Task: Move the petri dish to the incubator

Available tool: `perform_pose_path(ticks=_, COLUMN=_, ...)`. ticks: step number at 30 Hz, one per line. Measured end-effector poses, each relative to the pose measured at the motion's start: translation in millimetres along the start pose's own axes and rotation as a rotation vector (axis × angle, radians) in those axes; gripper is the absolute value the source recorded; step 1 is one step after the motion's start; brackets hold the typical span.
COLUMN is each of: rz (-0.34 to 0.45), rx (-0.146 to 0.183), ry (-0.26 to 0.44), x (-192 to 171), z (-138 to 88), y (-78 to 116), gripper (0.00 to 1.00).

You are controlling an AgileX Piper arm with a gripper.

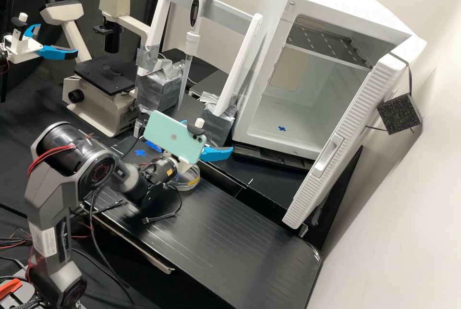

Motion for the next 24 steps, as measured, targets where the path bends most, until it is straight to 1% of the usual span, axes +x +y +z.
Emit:
perform_pose_path(ticks=4, rz=0.087, rx=-0.009, ry=0.057, x=-37, z=-2, y=9.7, gripper=1.0)
perform_pose_path(ticks=7, rz=0.112, rx=-0.017, ry=0.088, x=-63, z=-5, y=11.7, gripper=1.0)
perform_pose_path(ticks=11, rz=0.106, rx=-0.037, ry=0.111, x=-91, z=-6, y=7.6, gripper=1.0)
perform_pose_path(ticks=13, rz=0.091, rx=-0.05, ry=0.12, x=-100, z=-5, y=4.8, gripper=1.0)
perform_pose_path(ticks=16, rz=0.089, rx=-0.057, ry=0.134, x=-106, z=-5, y=6.6, gripper=1.0)
perform_pose_path(ticks=17, rz=0.088, rx=-0.053, ry=0.132, x=-107, z=-4, y=7.5, gripper=1.0)
perform_pose_path(ticks=19, rz=0.091, rx=-0.059, ry=0.123, x=-108, z=0, y=10.9, gripper=1.0)
perform_pose_path(ticks=20, rz=0.09, rx=-0.057, ry=0.117, x=-109, z=2, y=12.1, gripper=1.0)
perform_pose_path(ticks=24, rz=0.064, rx=-0.052, ry=0.097, x=-108, z=8, y=11.9, gripper=1.0)
